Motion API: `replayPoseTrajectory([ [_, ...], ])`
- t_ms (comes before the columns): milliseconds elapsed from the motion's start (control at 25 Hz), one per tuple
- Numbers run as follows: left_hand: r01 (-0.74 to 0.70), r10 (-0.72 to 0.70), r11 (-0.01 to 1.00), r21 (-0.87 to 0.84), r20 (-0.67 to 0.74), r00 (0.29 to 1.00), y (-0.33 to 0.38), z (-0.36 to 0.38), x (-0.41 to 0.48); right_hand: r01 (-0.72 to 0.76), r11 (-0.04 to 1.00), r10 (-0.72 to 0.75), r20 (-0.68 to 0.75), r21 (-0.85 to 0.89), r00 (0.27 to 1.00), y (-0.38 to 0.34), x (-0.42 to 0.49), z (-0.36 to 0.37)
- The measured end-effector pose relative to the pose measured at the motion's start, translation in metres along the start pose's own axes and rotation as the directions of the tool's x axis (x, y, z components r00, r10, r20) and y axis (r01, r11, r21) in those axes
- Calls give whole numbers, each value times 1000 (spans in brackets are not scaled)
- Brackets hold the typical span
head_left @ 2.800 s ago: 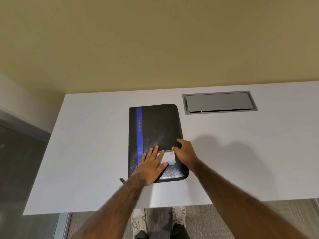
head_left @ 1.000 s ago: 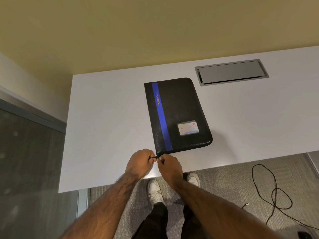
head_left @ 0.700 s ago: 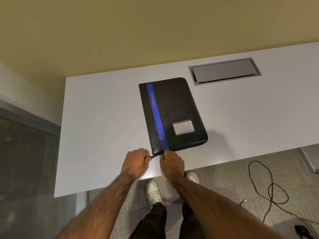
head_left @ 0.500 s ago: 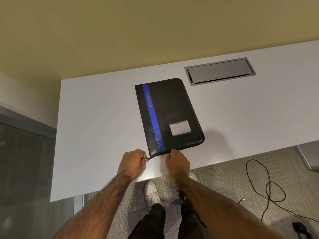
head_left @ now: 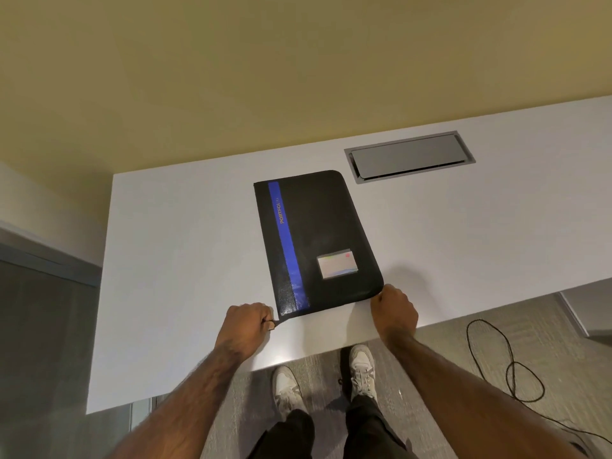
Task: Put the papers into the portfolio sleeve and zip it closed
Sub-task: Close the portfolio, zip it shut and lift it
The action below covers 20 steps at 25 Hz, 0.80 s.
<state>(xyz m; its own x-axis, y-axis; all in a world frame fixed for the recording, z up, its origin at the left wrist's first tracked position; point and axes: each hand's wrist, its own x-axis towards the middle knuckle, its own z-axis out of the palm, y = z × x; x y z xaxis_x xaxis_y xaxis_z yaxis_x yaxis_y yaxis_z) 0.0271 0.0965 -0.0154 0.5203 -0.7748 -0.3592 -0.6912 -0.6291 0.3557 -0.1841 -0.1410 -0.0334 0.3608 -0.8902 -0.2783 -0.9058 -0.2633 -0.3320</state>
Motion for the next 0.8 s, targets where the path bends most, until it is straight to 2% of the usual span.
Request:
replayPoseTrajectory([
  [200,-96,90,990,102,59,994,-3,-8,4,179,968,-171,57,-176,984,15,20,-18],
  [320,-119,103,970,210,87,991,-3,-16,6,358,911,-332,150,-207,931,21,36,-27],
  [440,-72,108,929,363,-81,991,4,-16,2,456,874,-415,231,-167,880,27,51,-29],
  [520,-25,86,938,344,-163,983,29,-13,6,489,862,-445,264,-134,856,35,60,-28],
  [560,-45,106,945,325,-174,979,47,-11,10,504,856,-459,277,-117,844,38,64,-27],
  [640,-163,217,934,317,-145,965,93,0,30,527,847,-486,300,-72,821,45,69,-26],
  [720,-285,317,907,310,-56,947,140,8,57,565,823,-525,304,-54,795,44,70,-27],
  [800,-328,341,890,318,17,940,175,10,97,644,760,-595,305,-85,743,42,79,-31],
])
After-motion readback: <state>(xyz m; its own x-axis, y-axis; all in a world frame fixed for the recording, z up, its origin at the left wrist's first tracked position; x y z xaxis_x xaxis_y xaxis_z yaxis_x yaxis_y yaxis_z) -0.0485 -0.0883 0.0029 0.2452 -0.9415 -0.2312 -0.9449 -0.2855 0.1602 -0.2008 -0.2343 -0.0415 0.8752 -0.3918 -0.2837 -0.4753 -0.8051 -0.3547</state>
